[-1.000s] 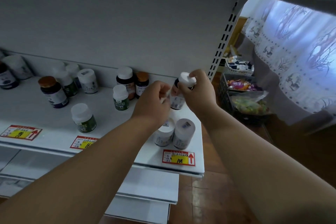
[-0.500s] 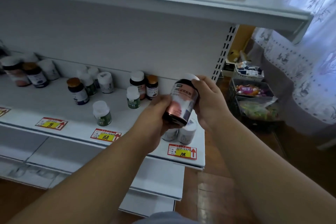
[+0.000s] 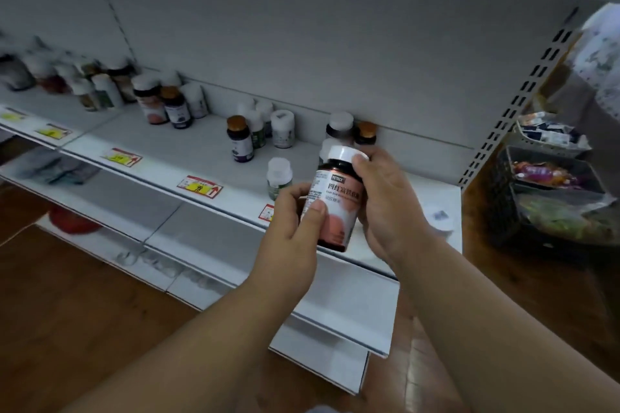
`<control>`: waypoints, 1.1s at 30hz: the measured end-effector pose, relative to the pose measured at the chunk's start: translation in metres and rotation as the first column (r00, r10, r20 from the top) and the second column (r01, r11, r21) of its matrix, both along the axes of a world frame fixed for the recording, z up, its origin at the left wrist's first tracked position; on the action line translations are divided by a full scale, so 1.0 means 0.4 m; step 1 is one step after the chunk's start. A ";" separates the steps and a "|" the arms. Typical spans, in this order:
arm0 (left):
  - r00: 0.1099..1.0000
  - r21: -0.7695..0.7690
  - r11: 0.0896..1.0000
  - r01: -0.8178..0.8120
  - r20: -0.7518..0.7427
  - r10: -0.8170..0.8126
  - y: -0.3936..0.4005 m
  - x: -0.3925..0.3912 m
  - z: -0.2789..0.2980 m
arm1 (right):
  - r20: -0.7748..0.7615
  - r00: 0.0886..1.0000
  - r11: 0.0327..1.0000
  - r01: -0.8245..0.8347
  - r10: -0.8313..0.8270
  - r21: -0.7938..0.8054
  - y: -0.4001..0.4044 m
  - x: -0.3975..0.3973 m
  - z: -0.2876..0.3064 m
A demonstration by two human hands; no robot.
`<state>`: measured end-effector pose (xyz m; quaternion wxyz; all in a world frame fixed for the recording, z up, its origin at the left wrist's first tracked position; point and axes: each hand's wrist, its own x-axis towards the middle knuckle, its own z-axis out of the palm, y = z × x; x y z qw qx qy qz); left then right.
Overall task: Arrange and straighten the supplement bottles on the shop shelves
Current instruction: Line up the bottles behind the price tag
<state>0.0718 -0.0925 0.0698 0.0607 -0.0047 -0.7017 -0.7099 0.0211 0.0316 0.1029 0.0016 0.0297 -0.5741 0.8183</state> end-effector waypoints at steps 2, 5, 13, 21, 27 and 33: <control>1.000 0.005 1.000 -0.022 0.002 0.022 -0.081 0.016 -0.003 | -0.015 0.999 0.999 -0.038 0.038 0.030 -0.082 0.004 0.000; 0.999 0.031 0.999 -0.030 0.044 0.028 -0.235 0.042 -0.010 | -0.022 0.996 0.994 -0.086 0.088 0.071 -0.235 0.012 -0.007; 0.987 0.058 0.997 -0.054 0.156 0.044 -0.696 0.074 -0.033 | 0.054 0.994 0.994 -0.100 0.097 0.054 -0.705 0.039 -0.050; 0.968 0.077 0.997 -0.028 0.252 0.008 -0.879 0.001 -0.075 | 0.115 0.993 0.994 -0.046 0.035 0.101 -0.888 -0.033 -0.091; 0.955 0.087 0.996 -0.004 0.297 -0.022 -0.972 -0.158 -0.066 | 0.148 0.987 0.991 -0.077 0.060 0.111 -0.972 -0.193 -0.116; 0.940 0.052 0.994 0.095 0.323 -0.107 -1.085 -0.311 -0.030 | 0.157 0.983 0.966 -0.134 0.100 0.221 -1.050 -0.360 -0.101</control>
